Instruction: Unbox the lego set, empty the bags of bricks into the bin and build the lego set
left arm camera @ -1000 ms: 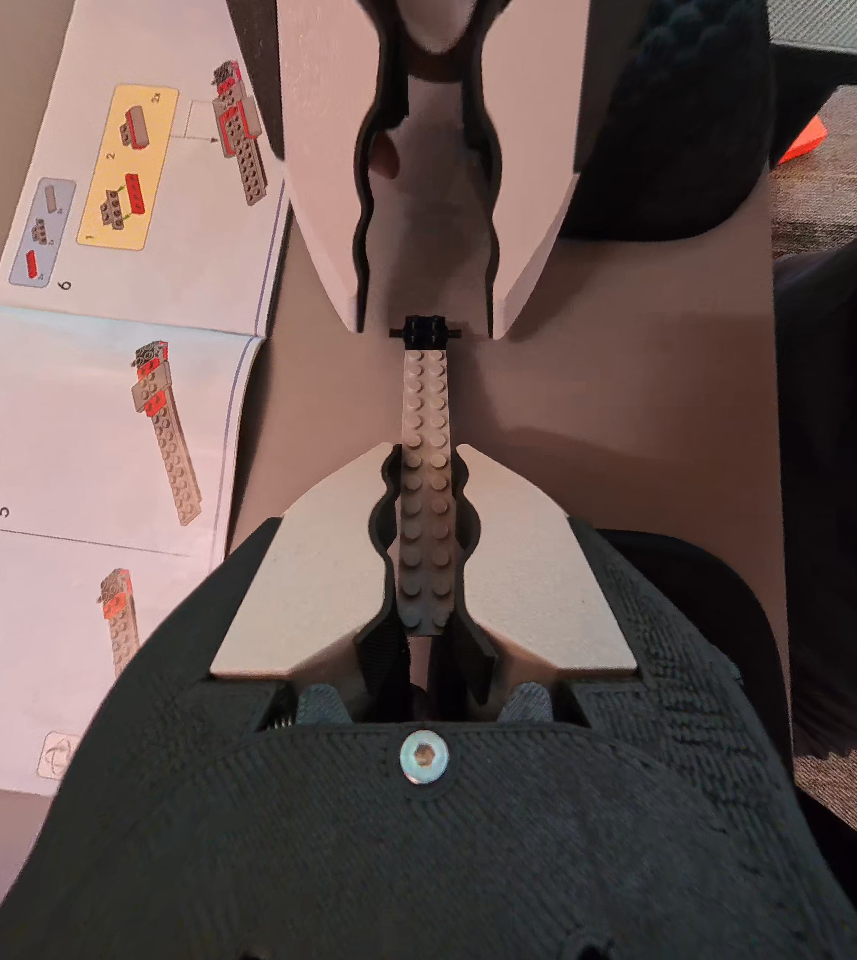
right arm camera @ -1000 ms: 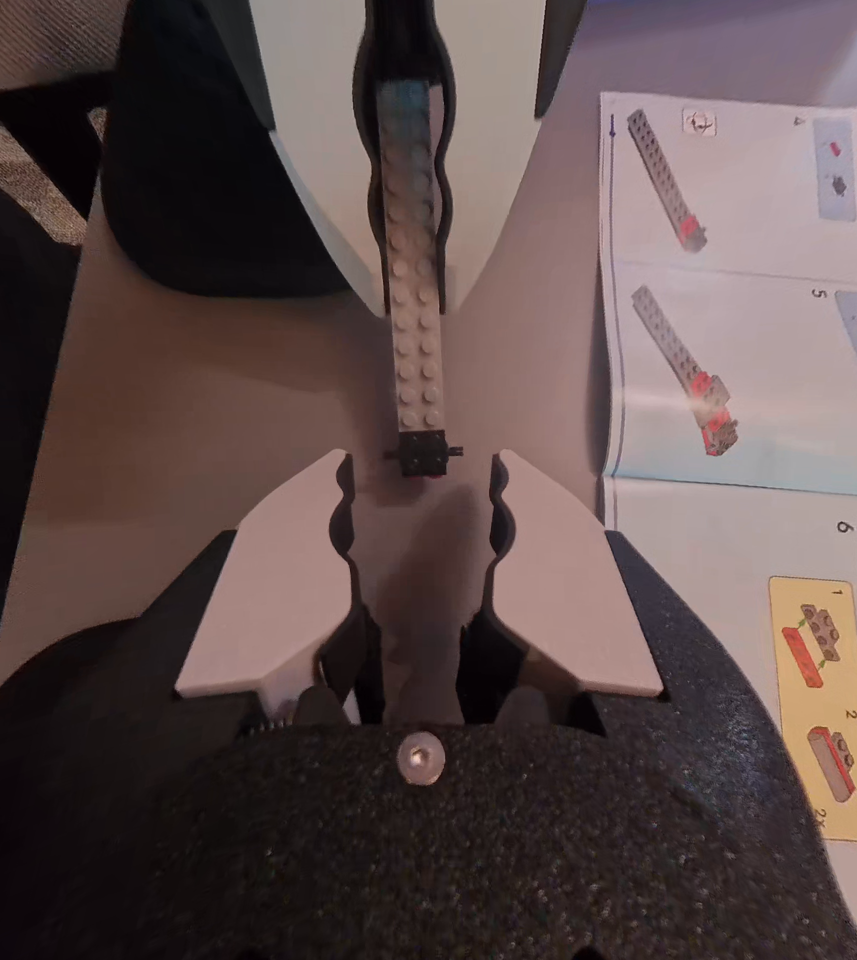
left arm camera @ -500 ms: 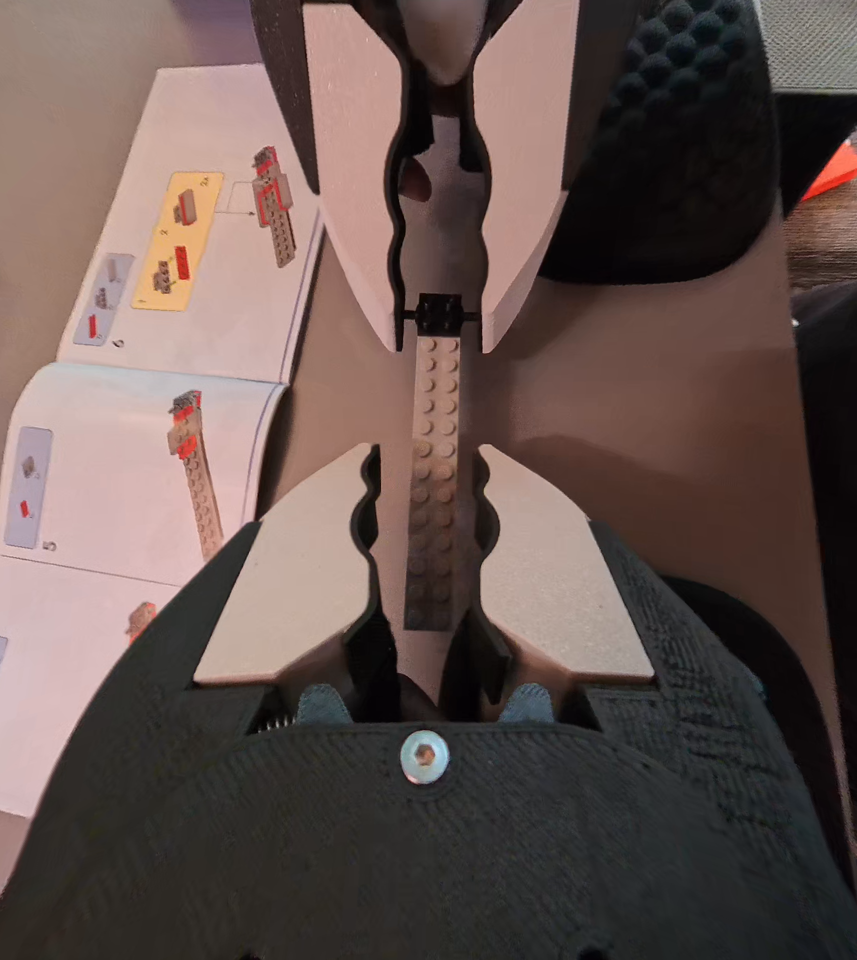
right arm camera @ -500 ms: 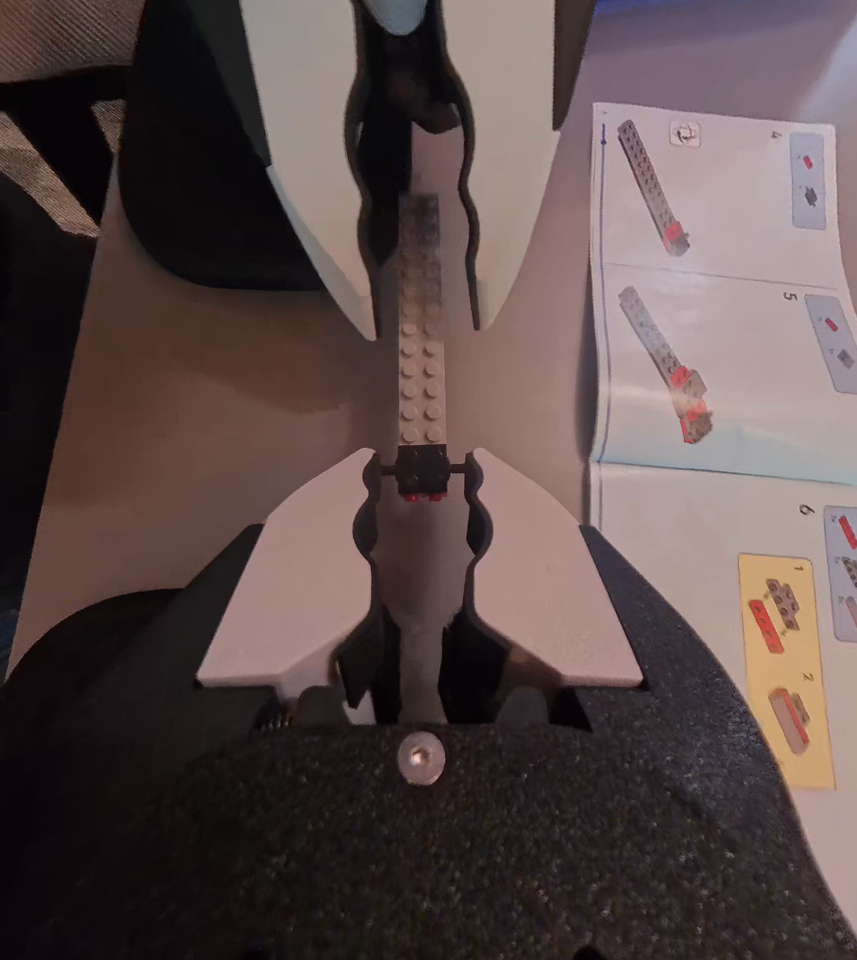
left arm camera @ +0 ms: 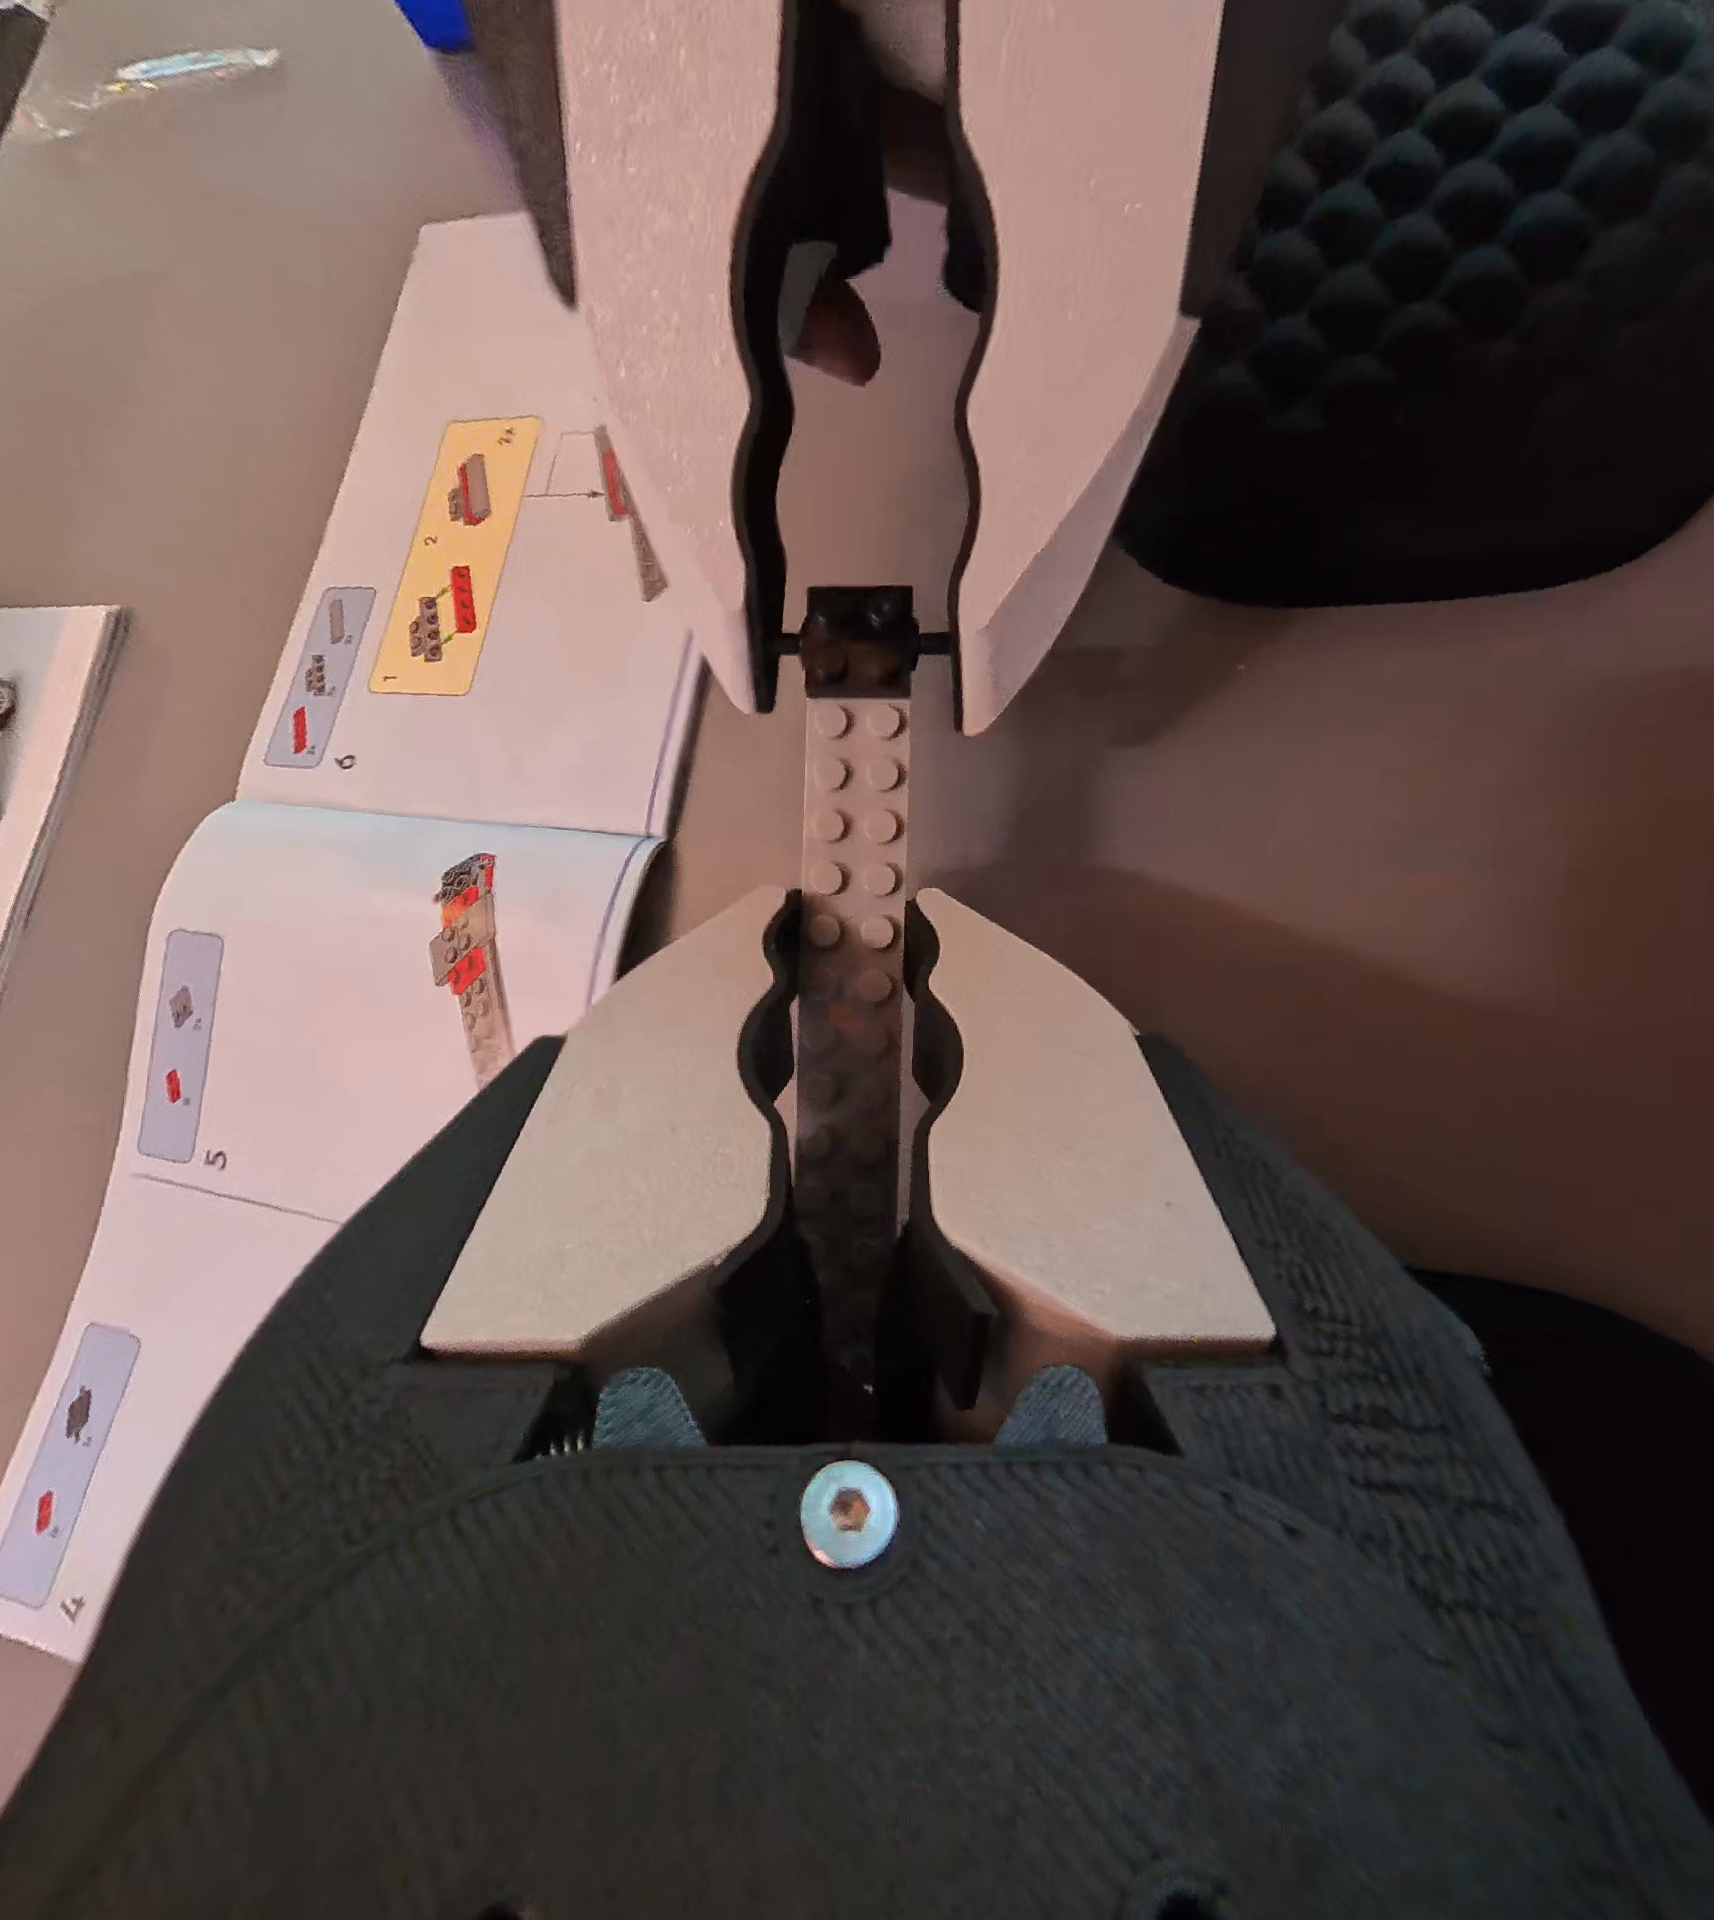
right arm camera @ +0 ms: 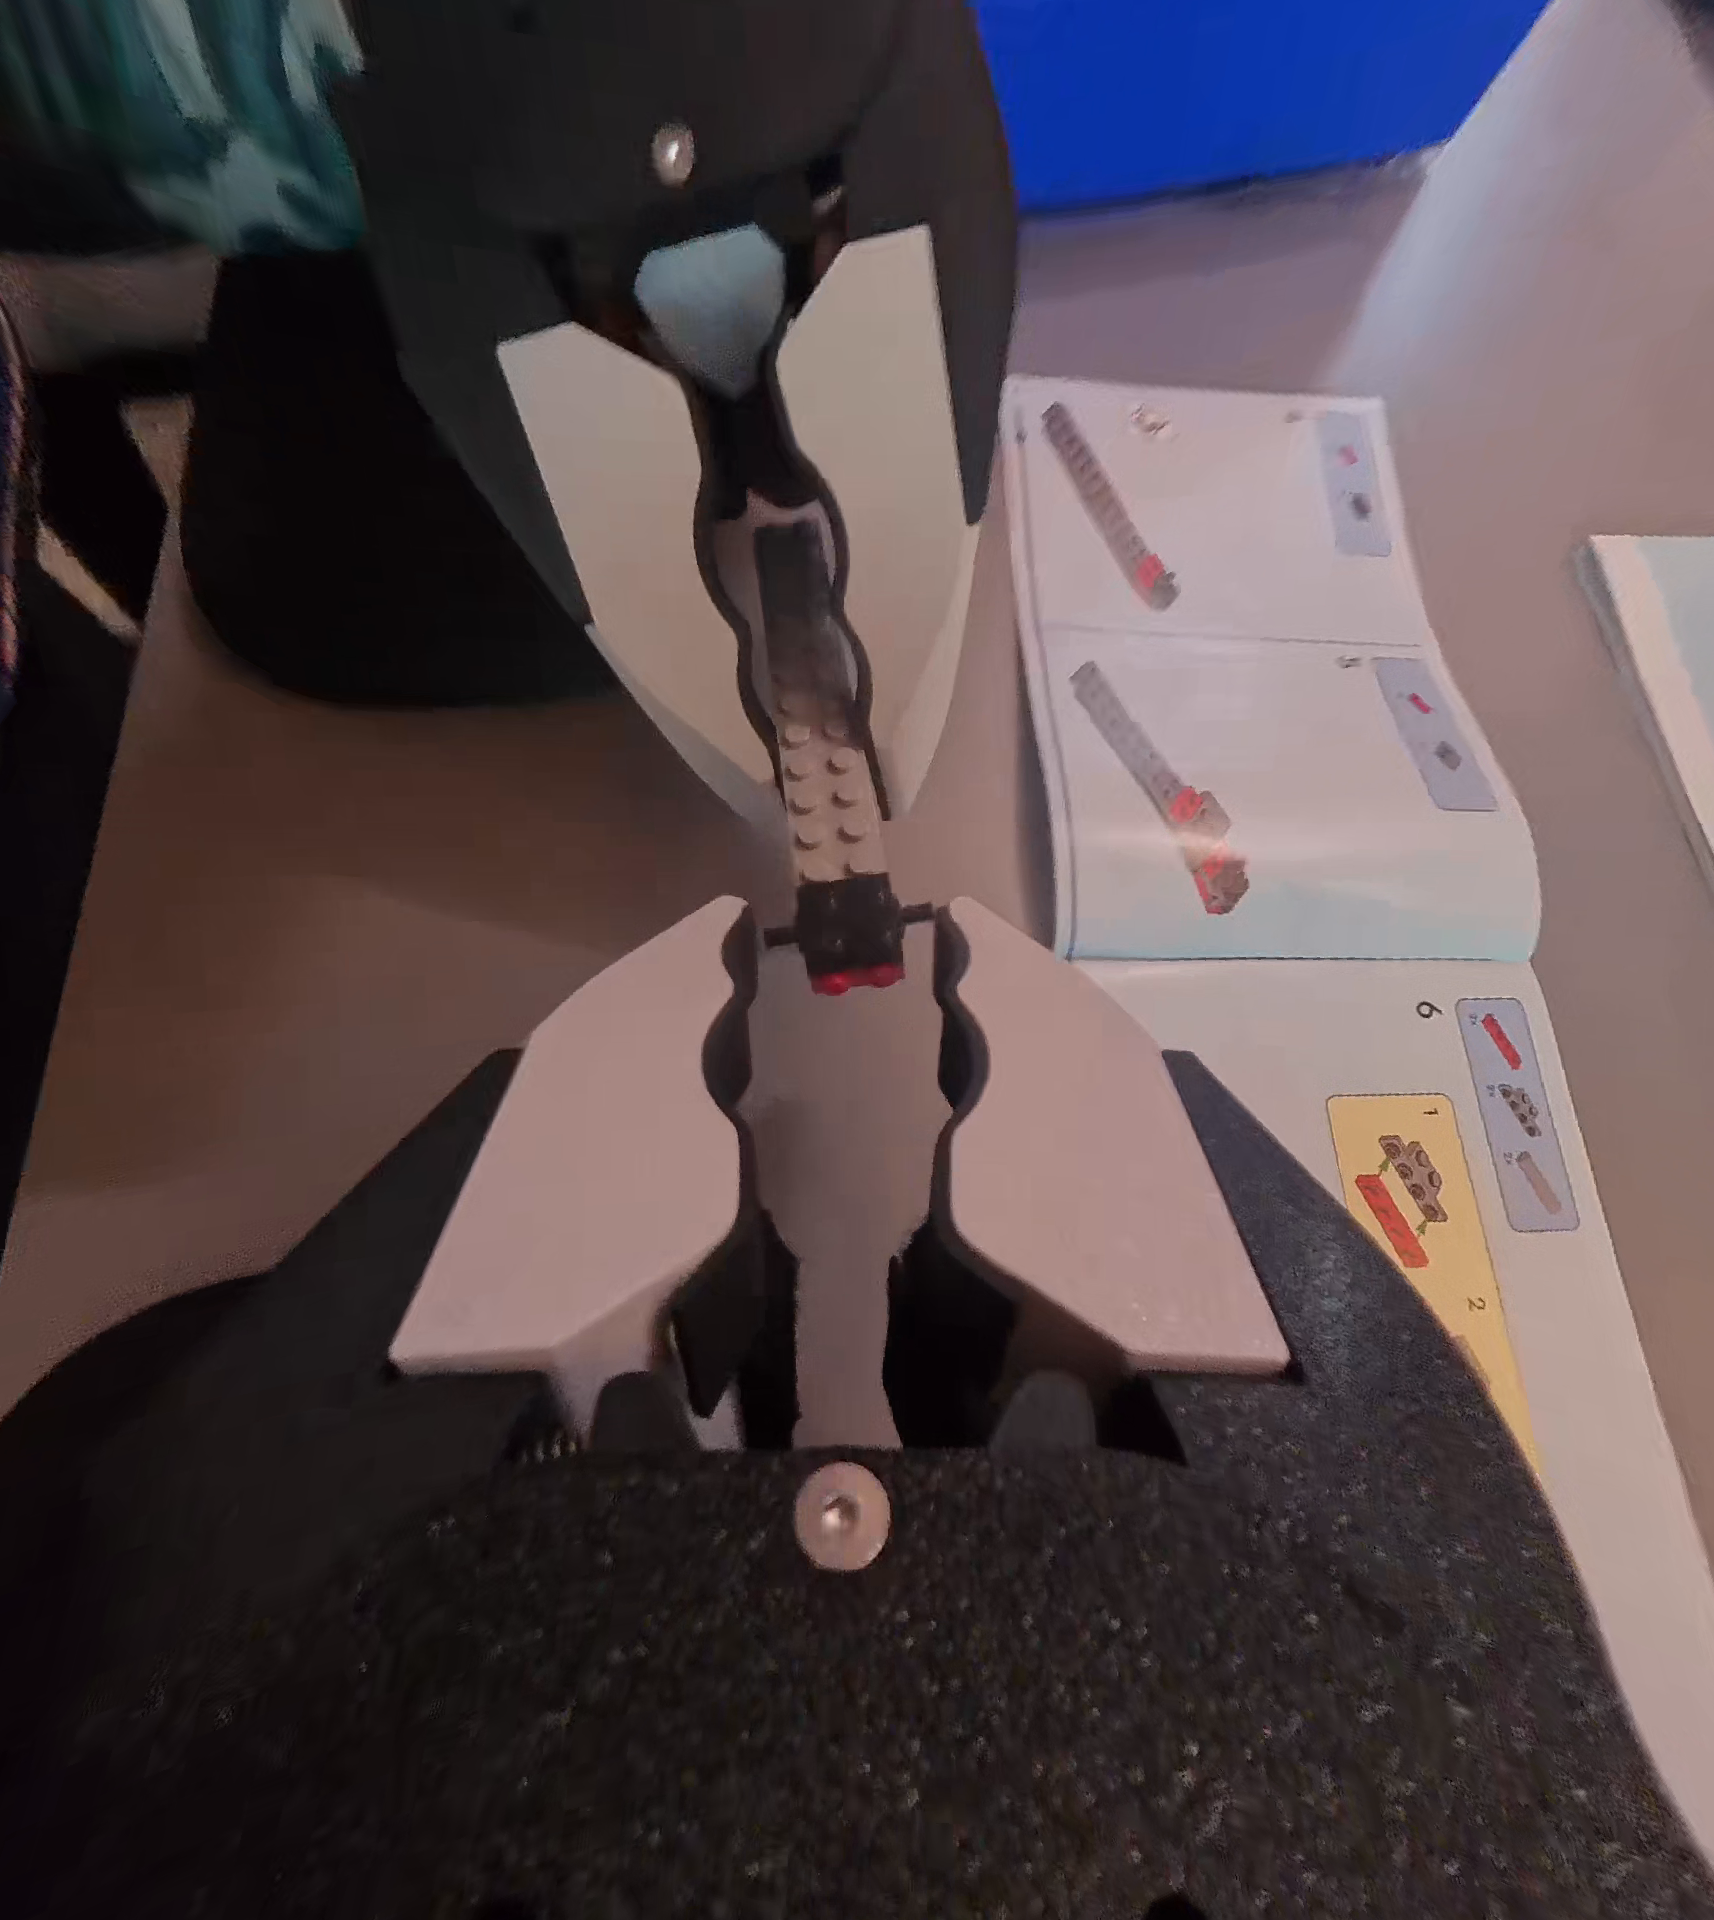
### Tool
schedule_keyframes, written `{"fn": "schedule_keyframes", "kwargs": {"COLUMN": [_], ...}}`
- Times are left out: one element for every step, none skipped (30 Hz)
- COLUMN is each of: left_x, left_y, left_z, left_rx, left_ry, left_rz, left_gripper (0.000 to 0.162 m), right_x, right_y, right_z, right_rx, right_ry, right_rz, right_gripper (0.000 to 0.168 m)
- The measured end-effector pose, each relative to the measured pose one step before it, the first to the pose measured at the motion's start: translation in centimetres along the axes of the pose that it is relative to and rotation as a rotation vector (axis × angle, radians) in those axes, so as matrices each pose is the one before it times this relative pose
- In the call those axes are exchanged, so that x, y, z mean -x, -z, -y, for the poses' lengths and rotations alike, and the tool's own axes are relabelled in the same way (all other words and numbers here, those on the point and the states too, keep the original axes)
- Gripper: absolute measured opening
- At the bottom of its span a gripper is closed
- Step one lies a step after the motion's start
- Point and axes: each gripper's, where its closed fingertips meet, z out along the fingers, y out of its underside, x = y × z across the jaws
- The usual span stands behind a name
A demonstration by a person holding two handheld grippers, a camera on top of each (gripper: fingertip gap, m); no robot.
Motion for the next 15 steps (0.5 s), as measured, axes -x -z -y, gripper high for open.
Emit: {"fn": "schedule_keyframes", "kwargs": {"left_x": [0.288,0.224,0.251,0.198,0.094,0.036,0.036,0.033,0.01,-0.051,-0.1,-0.127,-0.147,-0.093,-0.069], "left_y": [0.128,0.114,0.078,0.032,0.002,-0.021,-0.039,-0.052,-0.062,-0.072,-0.082,-0.08,-0.084,-0.091,-0.09], "left_z": [-0.097,-0.232,-0.285,-0.252,-0.224,-0.183,-0.168,-0.158,-0.119,-0.077,-0.046,-0.043,-0.052,-0.057,0.006], "left_rx": [-0.0055,0.0061,0.0119,0.012,0.0116,0.0109,0.0113,0.0109,0.0084,0.0062,0.005,0.0047,0.0059,0.0053,0.0009], "left_ry": [0.0066,0.0016,-0.0012,-0.0058,-0.0089,-0.0096,-0.0075,-0.0051,-0.0035,-0.0017,0.0001,0.0005,-0.0006,-0.0014,0.001], "left_rz": [0.0108,0.0054,0.0078,0.0063,0.0,-0.0017,-0.0011,-0.0013,-0.0025,-0.0054,-0.0086,-0.0099,-0.0107,-0.0072,-0.0052], "left_gripper": [0.018,0.018,0.018,0.018,0.018,0.018,0.018,0.018,0.018,0.018,0.018,0.018,0.018,0.018,0.018], "right_x": [-0.232,-0.163,0.006,0.023,-0.088,-0.041,0.078,0.06,0.021,0.003,-0.086,-0.119,-0.15,-0.01,0.024], "right_y": [0.212,0.213,0.168,0.048,-0.1,-0.241,-0.351,-0.416,-0.412,-0.372,-0.304,-0.192,-0.094,-0.078,-0.049], "right_z": [0.304,0.25,0.161,0.032,-0.171,-0.31,-0.287,-0.178,-0.093,-0.091,-0.113,-0.135,-0.209,-0.223,-0.263], "right_rx": [-0.0494,-0.0442,-0.0341,-0.0181,0.0065,0.0239,0.029,0.0247,0.0188,0.018,0.0159,0.0162,0.0191,0.0192,0.0215], "right_ry": [-0.0352,-0.0384,-0.0249,-0.0086,0.0049,0.0169,0.0231,0.0207,0.0172,0.0172,0.0201,0.0257,0.0313,0.0287,0.0142], "right_rz": [-0.0032,0.0063,0.0179,0.0144,0.002,0.0021,0.009,0.008,0.0057,0.006,0.0,-0.0045,-0.012,-0.0045,0.0003], "right_gripper": [0.039,0.042,0.042,0.041,0.042,0.044,0.046,0.048,0.05,0.049,0.047,0.04,0.031,0.03,0.03]}}
